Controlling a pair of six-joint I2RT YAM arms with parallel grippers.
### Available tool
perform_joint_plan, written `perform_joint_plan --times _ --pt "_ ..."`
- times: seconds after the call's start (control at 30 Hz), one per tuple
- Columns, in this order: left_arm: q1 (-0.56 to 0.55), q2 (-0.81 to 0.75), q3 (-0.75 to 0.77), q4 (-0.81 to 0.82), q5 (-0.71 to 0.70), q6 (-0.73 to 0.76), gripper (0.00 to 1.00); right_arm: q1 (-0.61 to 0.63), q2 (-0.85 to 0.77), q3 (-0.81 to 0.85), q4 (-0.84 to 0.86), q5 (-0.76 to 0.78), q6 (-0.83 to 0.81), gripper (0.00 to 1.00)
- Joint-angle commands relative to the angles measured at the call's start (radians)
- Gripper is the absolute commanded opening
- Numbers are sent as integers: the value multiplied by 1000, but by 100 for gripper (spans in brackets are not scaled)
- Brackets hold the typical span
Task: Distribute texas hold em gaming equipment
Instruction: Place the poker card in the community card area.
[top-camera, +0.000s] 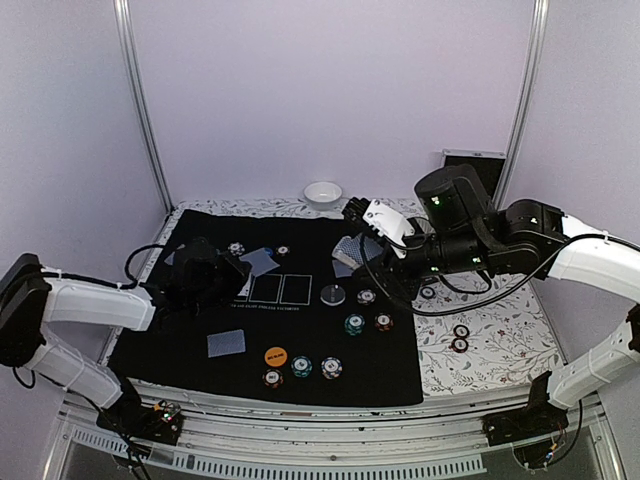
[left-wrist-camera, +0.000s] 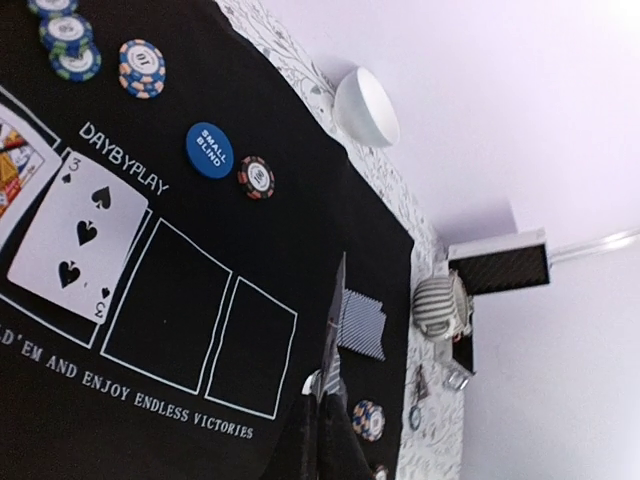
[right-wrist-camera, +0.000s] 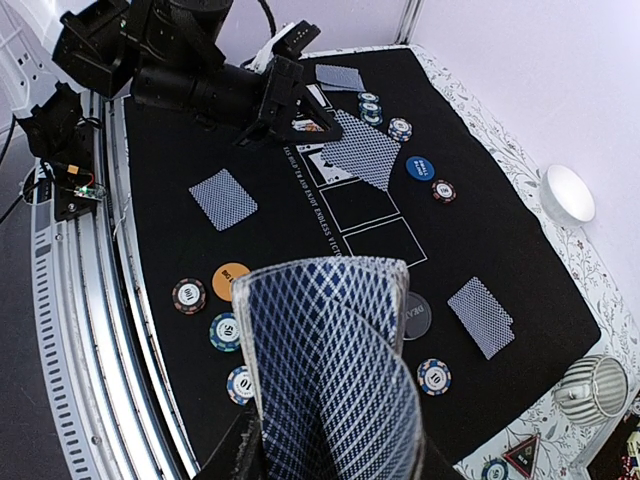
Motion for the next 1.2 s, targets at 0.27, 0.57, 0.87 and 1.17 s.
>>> perform_joint_plan --times 0.27,0.57,0.87,1.17 --pt "-49 306 -69 404 -264 -585 0 8 -27 11 -1 12 22 4" --pt "-67 447 -3 397 -230 -682 0 8 -32 15 -19 35 27 4" --pt "-67 471 18 384 -260 -687 19 8 -39 15 -35 44 35 4" --pt "-90 405 21 327 -70 -636 57 9 -39 21 -39 49 33 4"
